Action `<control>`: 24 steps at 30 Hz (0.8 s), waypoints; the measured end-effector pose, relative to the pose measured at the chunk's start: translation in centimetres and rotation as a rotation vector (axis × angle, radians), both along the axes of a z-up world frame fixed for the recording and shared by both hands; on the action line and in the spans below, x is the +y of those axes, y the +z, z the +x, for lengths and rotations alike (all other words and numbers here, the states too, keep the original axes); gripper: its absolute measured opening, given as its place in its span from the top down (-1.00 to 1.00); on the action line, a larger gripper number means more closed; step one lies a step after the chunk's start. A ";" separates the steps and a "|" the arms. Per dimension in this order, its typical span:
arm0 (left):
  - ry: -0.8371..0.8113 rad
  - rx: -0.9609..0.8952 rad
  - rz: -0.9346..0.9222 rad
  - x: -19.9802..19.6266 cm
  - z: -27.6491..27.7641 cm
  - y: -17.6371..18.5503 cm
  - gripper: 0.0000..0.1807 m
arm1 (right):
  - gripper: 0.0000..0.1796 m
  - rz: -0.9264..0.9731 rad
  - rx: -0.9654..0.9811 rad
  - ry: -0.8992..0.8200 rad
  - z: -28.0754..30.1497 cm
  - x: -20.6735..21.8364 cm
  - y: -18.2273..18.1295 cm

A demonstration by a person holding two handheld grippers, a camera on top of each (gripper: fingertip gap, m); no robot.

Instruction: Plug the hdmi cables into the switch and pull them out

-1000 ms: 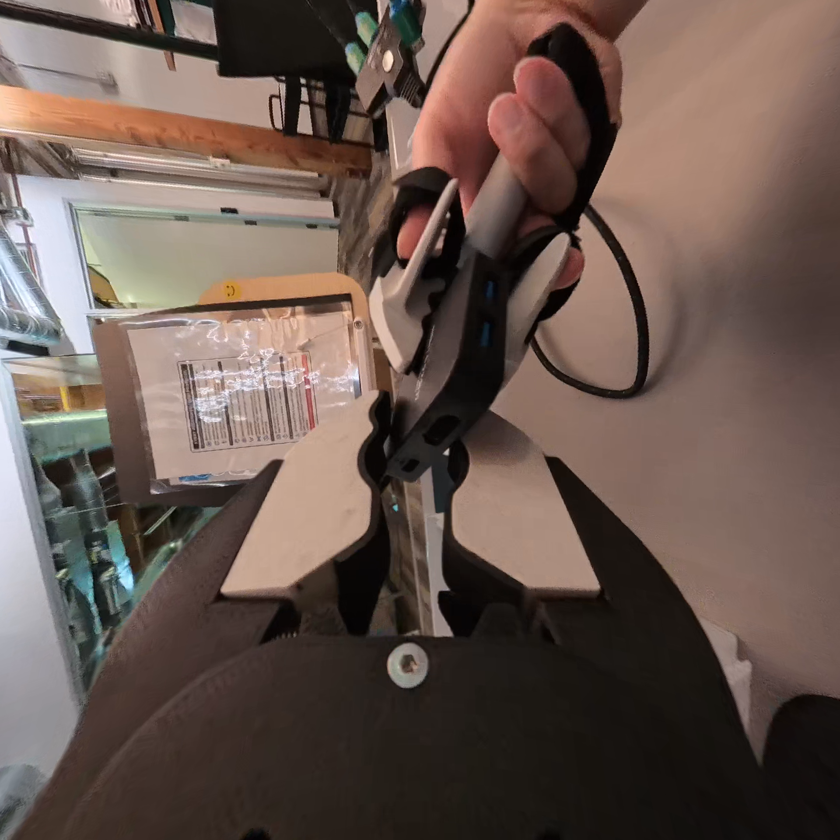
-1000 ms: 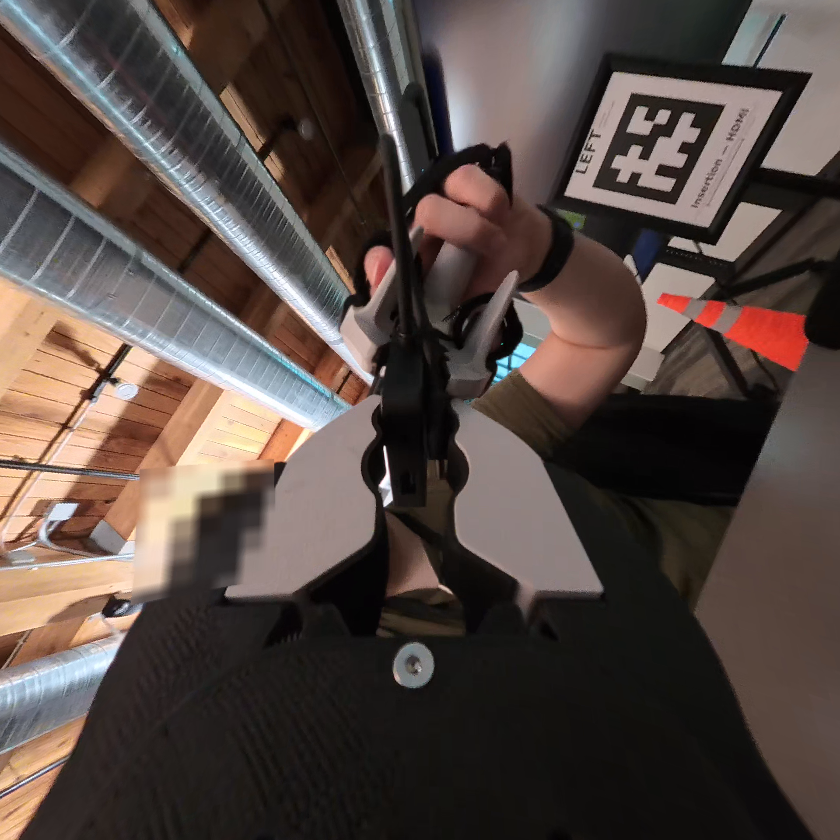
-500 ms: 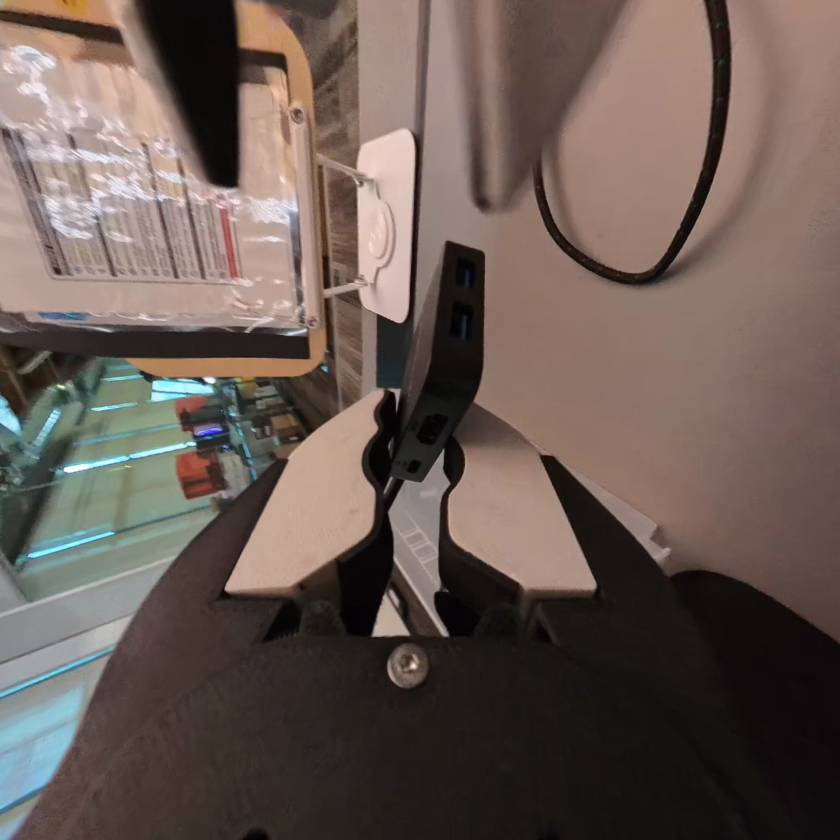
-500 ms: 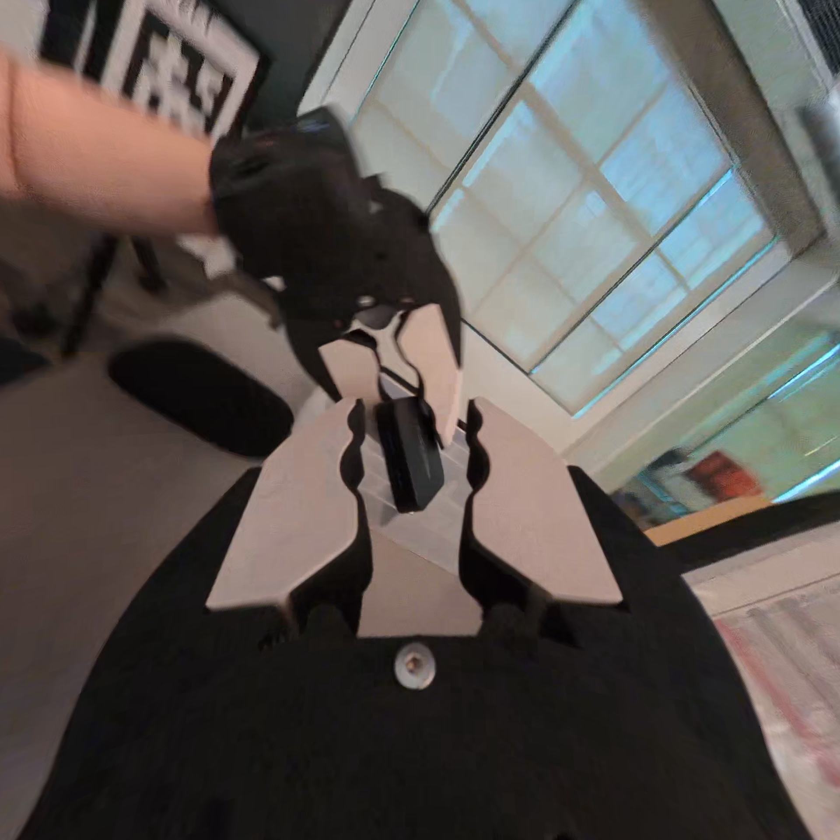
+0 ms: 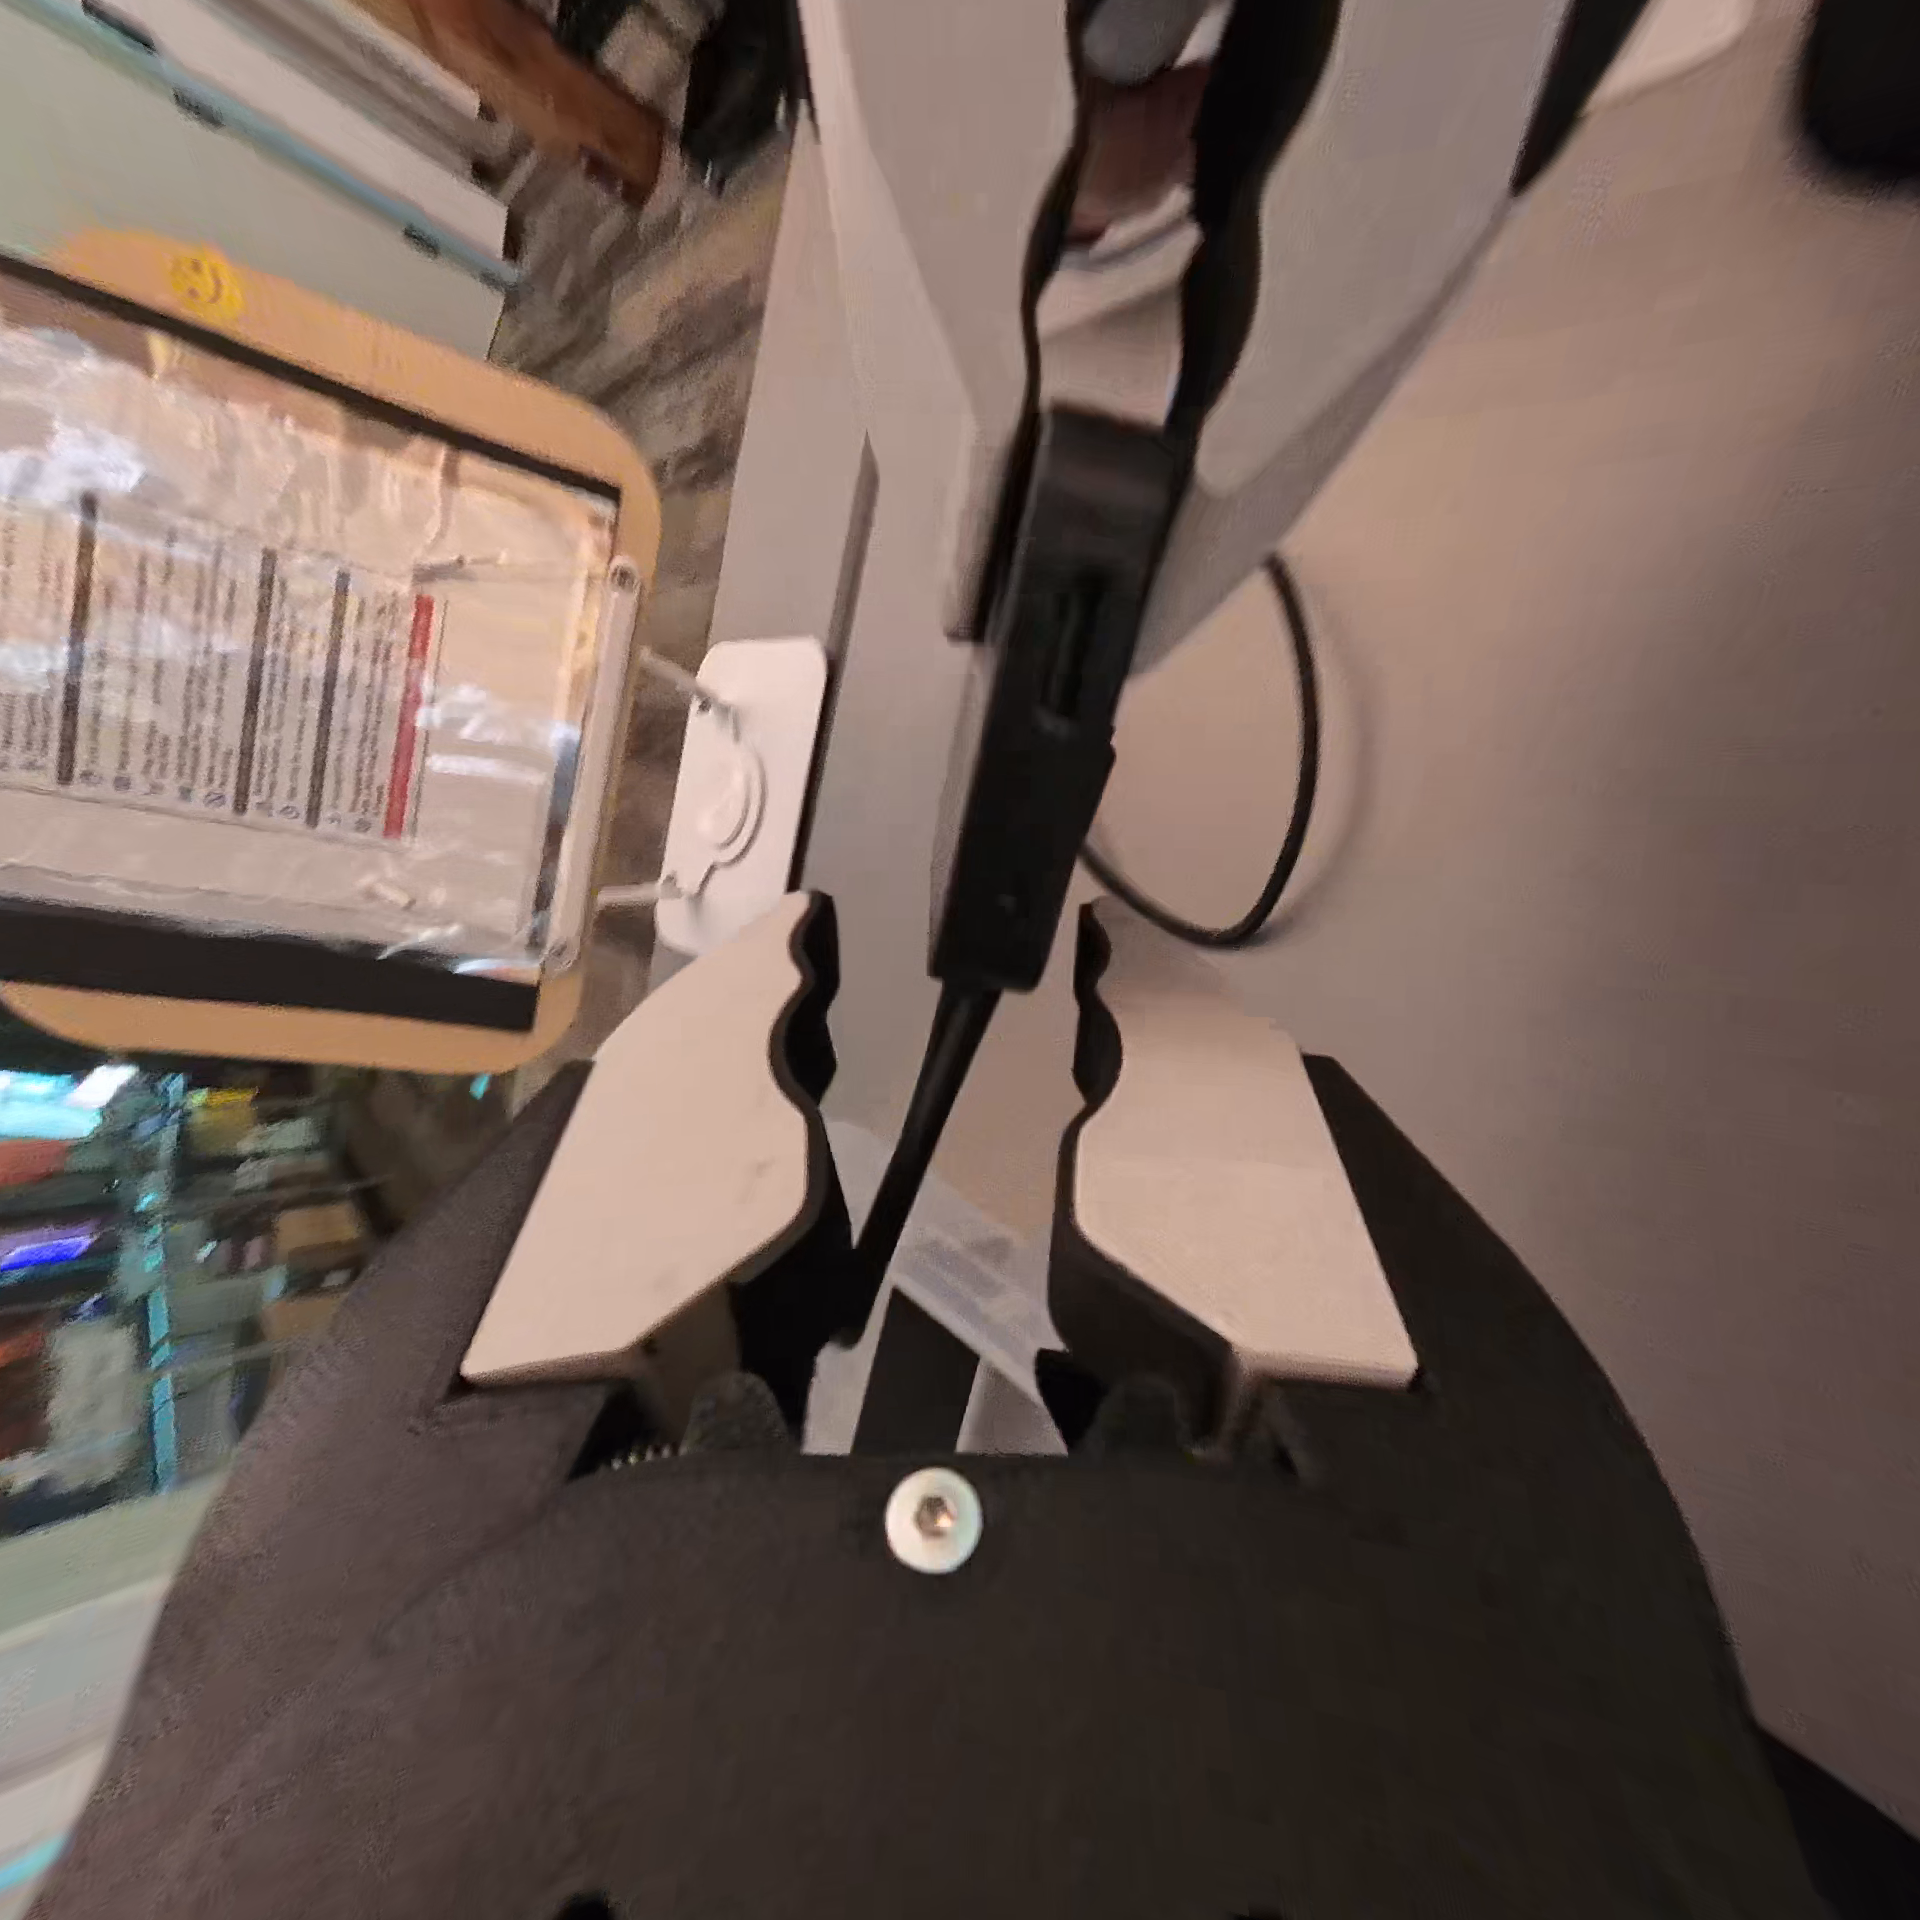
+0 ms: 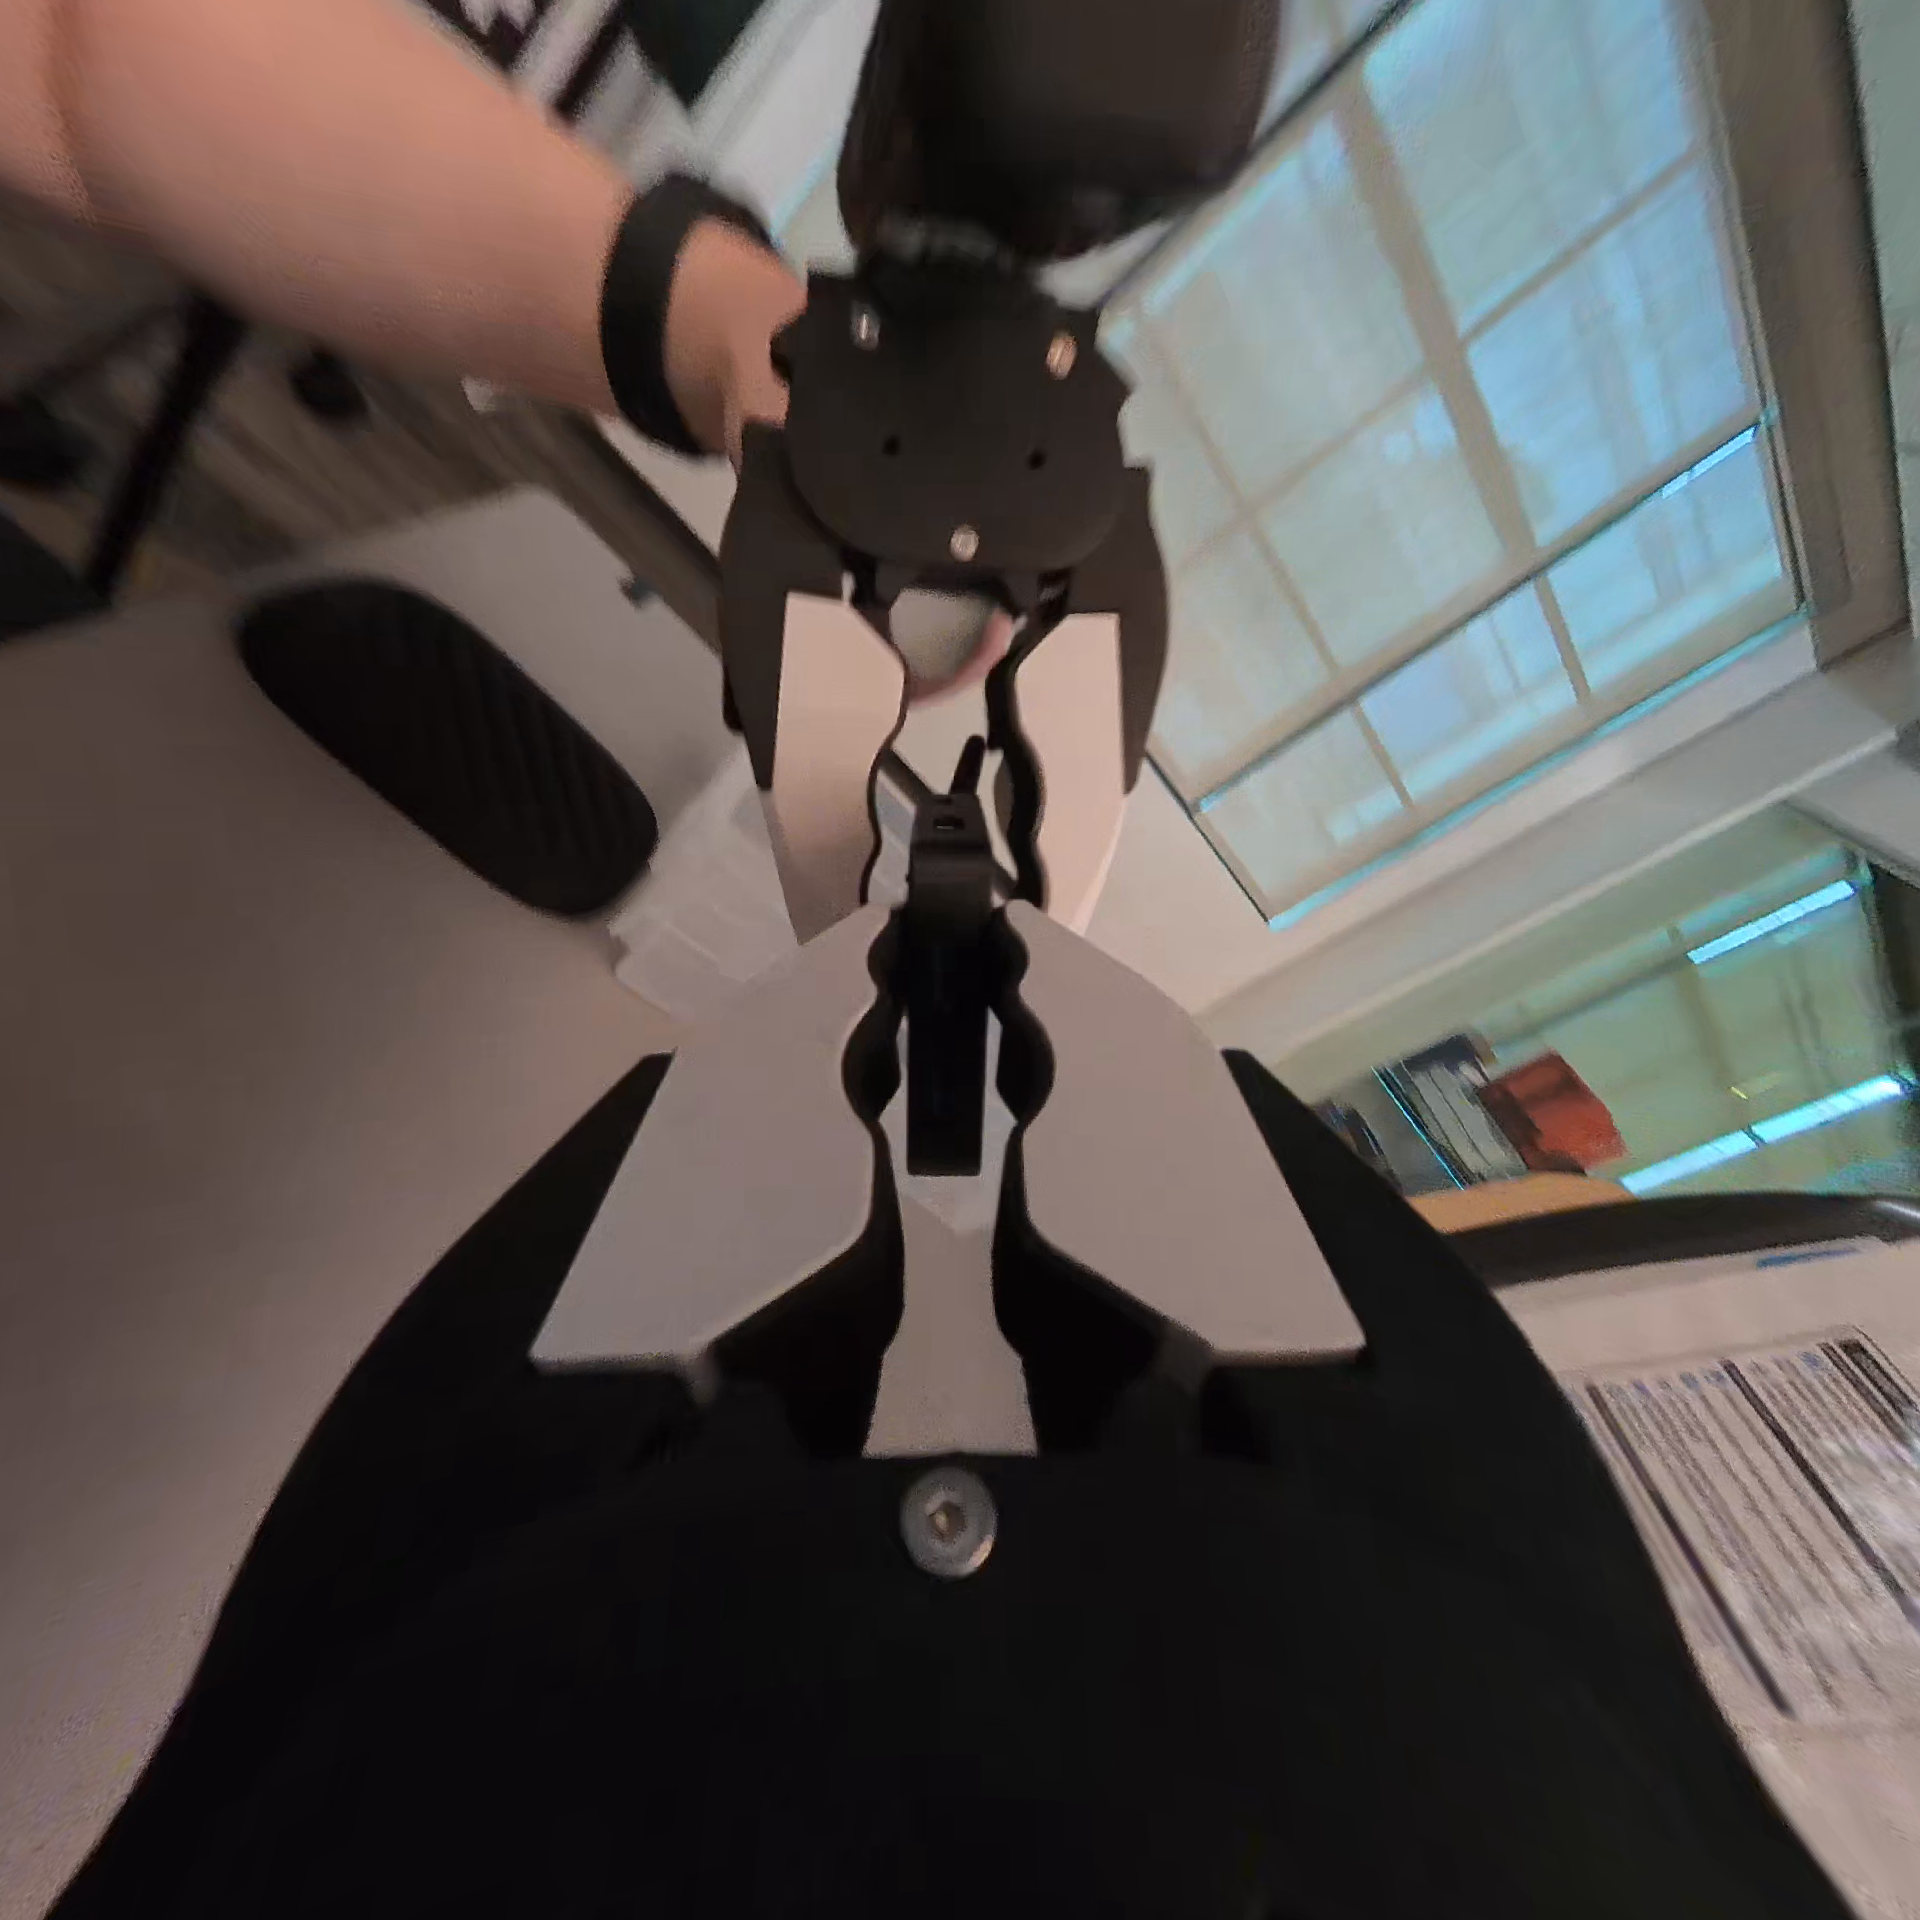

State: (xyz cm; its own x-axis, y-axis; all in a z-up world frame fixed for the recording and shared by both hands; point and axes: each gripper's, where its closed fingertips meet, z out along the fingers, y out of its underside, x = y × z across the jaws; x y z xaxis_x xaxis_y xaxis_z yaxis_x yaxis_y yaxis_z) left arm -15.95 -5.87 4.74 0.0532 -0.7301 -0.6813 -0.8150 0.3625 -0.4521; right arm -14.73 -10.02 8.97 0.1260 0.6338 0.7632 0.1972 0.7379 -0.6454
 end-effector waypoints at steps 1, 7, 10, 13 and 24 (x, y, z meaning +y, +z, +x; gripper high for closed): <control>-0.039 -0.037 -0.001 -0.5 0.4 0.3 0.53 | 0.84 -0.020 0.037 0.045 0.4 -0.6 0.7; -0.129 -0.123 0.051 -1.9 2.2 1.1 0.85 | 0.83 -0.158 0.164 0.191 1.9 -1.4 2.2; 0.002 -0.065 0.126 1.0 1.4 0.2 0.88 | 0.65 -0.172 0.168 0.033 3.5 1.4 2.2; 0.198 0.066 0.191 5.8 -0.8 -2.1 0.89 | 0.62 -0.180 0.129 -0.156 6.1 4.1 2.3; 0.374 0.677 0.330 16.8 -2.3 -13.5 0.90 | 0.58 -0.168 0.124 -0.457 15.1 6.7 3.1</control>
State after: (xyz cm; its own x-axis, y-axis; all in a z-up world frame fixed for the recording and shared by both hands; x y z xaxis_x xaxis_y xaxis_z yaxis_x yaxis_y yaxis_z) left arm -18.22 10.92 -8.75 -0.2448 -0.5035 -0.8286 -0.9649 0.0426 0.2591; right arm 0.35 -3.27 12.10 0.5028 0.6057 0.6166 0.3898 0.4778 -0.7872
